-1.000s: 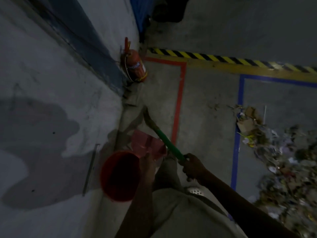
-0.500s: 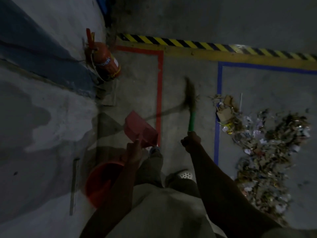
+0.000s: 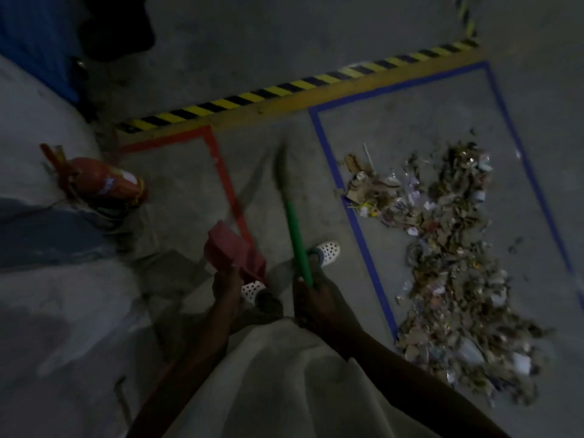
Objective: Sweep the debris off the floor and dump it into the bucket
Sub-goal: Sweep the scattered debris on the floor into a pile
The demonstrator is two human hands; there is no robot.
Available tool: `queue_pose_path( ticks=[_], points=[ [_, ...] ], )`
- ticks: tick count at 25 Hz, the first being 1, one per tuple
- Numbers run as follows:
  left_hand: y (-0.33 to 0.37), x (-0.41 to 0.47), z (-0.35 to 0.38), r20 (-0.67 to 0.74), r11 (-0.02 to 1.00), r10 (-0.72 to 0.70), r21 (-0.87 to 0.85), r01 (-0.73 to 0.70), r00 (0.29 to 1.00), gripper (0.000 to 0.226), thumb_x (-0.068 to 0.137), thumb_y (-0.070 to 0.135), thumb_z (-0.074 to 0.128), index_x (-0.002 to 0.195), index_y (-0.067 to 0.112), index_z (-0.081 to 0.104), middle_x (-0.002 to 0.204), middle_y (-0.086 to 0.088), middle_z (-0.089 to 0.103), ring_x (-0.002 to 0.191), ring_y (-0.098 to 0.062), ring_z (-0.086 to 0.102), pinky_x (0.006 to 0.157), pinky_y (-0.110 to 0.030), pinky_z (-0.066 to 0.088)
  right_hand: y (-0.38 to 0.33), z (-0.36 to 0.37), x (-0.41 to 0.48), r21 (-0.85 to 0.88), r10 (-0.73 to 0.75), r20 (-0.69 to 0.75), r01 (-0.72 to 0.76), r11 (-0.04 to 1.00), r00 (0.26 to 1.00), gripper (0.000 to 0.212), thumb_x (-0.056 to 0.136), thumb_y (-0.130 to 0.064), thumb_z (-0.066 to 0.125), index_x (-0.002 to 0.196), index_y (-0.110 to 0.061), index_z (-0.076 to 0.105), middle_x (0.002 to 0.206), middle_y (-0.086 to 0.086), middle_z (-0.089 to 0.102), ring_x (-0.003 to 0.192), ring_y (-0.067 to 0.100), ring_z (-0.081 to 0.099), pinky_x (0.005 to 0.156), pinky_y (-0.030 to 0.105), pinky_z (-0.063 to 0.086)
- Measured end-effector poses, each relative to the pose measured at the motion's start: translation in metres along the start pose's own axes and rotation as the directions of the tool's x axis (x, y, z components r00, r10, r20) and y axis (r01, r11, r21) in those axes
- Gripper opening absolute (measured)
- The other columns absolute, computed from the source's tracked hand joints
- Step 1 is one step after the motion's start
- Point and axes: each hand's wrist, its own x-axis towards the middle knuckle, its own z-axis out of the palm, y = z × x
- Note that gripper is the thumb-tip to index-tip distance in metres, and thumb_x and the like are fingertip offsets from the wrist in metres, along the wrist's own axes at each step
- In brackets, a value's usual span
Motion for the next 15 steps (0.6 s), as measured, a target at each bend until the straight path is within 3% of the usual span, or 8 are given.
queue_pose_path(
  ticks=[2, 4, 5, 7, 10, 13, 15],
  points=[
    [0.021, -0.008, 0.017, 0.045, 1.000, -0.003, 0.021, 0.002, 0.999, 0.055, 0.098, 0.035, 0.057, 0.131, -0.009, 0.054, 0.133, -0.030, 0.056, 0.122, -0.043, 0.055, 0.103, -0.051, 0.045, -0.018, -0.016, 0.020, -0.071, -0.026, 0.071, 0.031, 0.997, 0.997, 0.040, 0.099, -0.034, 0.058, 0.111, 0.003, 0.064, 0.089, 0.028, 0.065, 0.071, 0.028, 0.062, 0.067, 0.049, 0.054],
    [0.044, -0.016, 0.040, 0.072, 0.999, 0.021, 0.047, -0.024, 0.997, 0.058, 0.095, 0.037, 0.061, 0.127, -0.011, 0.058, 0.128, -0.030, 0.059, 0.118, -0.043, 0.058, 0.094, -0.045, 0.050, -0.034, -0.031, 0.051, -0.094, 0.015, 0.065, -0.008, 0.996, 0.998, 0.040, 0.096, -0.023, 0.059, 0.117, 0.011, 0.060, 0.101, 0.036, 0.066, 0.080, 0.036, 0.064, 0.074, 0.053, 0.053],
    [0.049, -0.018, 0.046, 0.064, 0.997, 0.043, 0.058, -0.047, 0.997, 0.059, 0.093, 0.039, 0.063, 0.124, -0.012, 0.060, 0.126, -0.029, 0.061, 0.115, -0.042, 0.059, 0.089, -0.043, 0.051, -0.040, -0.037, 0.064, -0.115, 0.026, 0.061, -0.019, 0.993, 0.998, 0.040, 0.094, -0.019, 0.060, 0.119, 0.013, 0.058, 0.104, 0.034, 0.066, 0.082, 0.038, 0.066, 0.073, 0.051, 0.054],
    [0.064, -0.022, 0.066, 0.050, 0.993, 0.059, 0.099, -0.064, 0.997, 0.065, 0.091, 0.043, 0.065, 0.123, -0.013, 0.059, 0.126, -0.030, 0.060, 0.116, -0.045, 0.058, 0.094, -0.049, 0.050, -0.055, -0.057, 0.094, -0.085, 0.098, 0.022, -0.096, 0.992, 0.995, 0.037, 0.095, -0.015, 0.060, 0.123, 0.009, 0.057, 0.106, 0.026, 0.066, 0.087, 0.036, 0.067, 0.066, 0.040, 0.055],
    [0.080, -0.022, 0.097, 0.018, 0.988, 0.043, 0.150, -0.045, 0.999, 0.068, 0.091, 0.046, 0.065, 0.121, -0.014, 0.059, 0.125, -0.033, 0.060, 0.115, -0.047, 0.058, 0.096, -0.055, 0.047, -0.068, -0.106, 0.140, 0.176, 0.202, -0.058, -0.189, 0.966, 0.978, 0.038, 0.101, -0.012, 0.058, 0.128, 0.014, 0.057, 0.123, 0.034, 0.061, 0.105, 0.040, 0.063, 0.068, 0.032, 0.050],
    [0.097, -0.019, 0.134, 0.010, 0.978, 0.034, 0.208, -0.035, 0.999, 0.062, 0.092, 0.043, 0.063, 0.119, -0.013, 0.061, 0.105, -0.030, 0.065, 0.089, -0.033, 0.062, 0.077, -0.042, 0.046, -0.081, -0.168, 0.175, 0.369, 0.330, -0.089, -0.277, 0.887, 0.940, 0.039, 0.101, -0.019, 0.059, 0.129, 0.008, 0.056, 0.106, 0.023, 0.060, 0.079, 0.027, 0.057, 0.067, 0.036, 0.050],
    [0.110, -0.019, 0.159, 0.027, 0.973, 0.026, 0.230, -0.032, 0.999, 0.050, 0.094, 0.040, 0.062, 0.099, -0.010, 0.067, 0.083, -0.022, 0.062, 0.074, -0.024, 0.053, 0.063, -0.033, 0.039, -0.090, -0.207, 0.193, 0.492, 0.372, -0.118, -0.271, 0.827, 0.921, 0.036, 0.101, -0.018, 0.058, 0.129, 0.005, 0.054, 0.101, 0.016, 0.055, 0.070, 0.020, 0.052, 0.064, 0.032, 0.048]
  ],
)
